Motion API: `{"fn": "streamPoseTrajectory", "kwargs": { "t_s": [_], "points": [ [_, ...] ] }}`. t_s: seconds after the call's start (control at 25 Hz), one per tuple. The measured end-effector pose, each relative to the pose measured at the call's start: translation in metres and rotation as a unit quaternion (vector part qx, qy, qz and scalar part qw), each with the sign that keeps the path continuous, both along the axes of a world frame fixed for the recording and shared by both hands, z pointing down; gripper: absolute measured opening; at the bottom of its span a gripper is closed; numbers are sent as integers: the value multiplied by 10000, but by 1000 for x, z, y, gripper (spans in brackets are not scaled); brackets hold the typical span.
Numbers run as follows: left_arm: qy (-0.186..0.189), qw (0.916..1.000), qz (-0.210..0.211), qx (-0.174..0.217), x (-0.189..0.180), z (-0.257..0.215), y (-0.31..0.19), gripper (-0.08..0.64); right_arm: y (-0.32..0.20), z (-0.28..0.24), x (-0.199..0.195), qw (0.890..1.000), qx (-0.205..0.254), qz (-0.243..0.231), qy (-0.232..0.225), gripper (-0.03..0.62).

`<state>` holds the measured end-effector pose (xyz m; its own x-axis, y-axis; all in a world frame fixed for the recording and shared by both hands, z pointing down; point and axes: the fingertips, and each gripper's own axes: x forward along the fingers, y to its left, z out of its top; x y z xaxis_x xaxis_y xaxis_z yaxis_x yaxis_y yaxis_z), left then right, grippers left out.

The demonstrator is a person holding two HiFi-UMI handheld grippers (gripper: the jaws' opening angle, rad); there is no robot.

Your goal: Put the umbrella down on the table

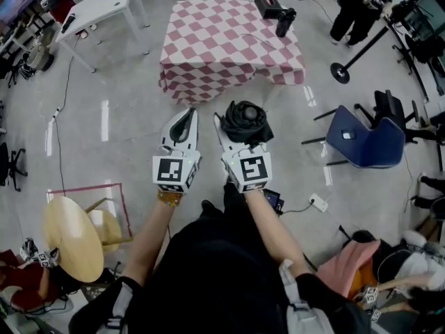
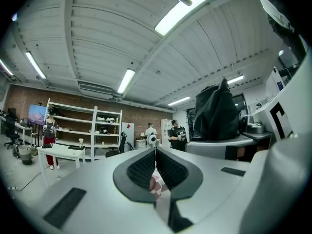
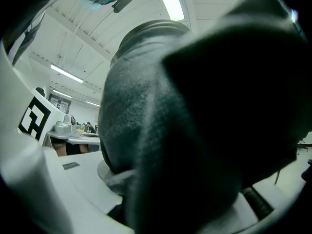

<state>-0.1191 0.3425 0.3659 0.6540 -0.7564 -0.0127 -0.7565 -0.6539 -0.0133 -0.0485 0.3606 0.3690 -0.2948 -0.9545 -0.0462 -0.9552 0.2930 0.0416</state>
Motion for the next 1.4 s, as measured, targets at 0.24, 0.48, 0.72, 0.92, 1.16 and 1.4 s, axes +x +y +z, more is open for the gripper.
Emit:
{"fn": "streamPoseTrajectory", "kwargs": {
  "t_s": [0.24,0.48,0.72,0.92,1.16,1.4],
  "points": [
    [-28,10000,-70,3,27,2,-32,15,-35,3,28,9998,-24,-91,-177,183],
    [-79,9997,-216,-26,55,4,-72,15,-77,3,61,9997,-13,-181,-190,183],
    [-114,9995,-296,-66,68,7,-104,15,-112,6,75,9994,-5,-286,-211,183],
    [-108,9996,-241,-99,67,9,-137,15,-143,7,72,9994,-205,-221,-166,183],
    [-96,9999,31,-51,57,7,-188,15,-192,11,59,9994,-144,-140,-289,183],
    [-95,9998,193,-42,44,3,-228,15,-230,9,50,9995,-157,45,-276,183]
  ]
}}
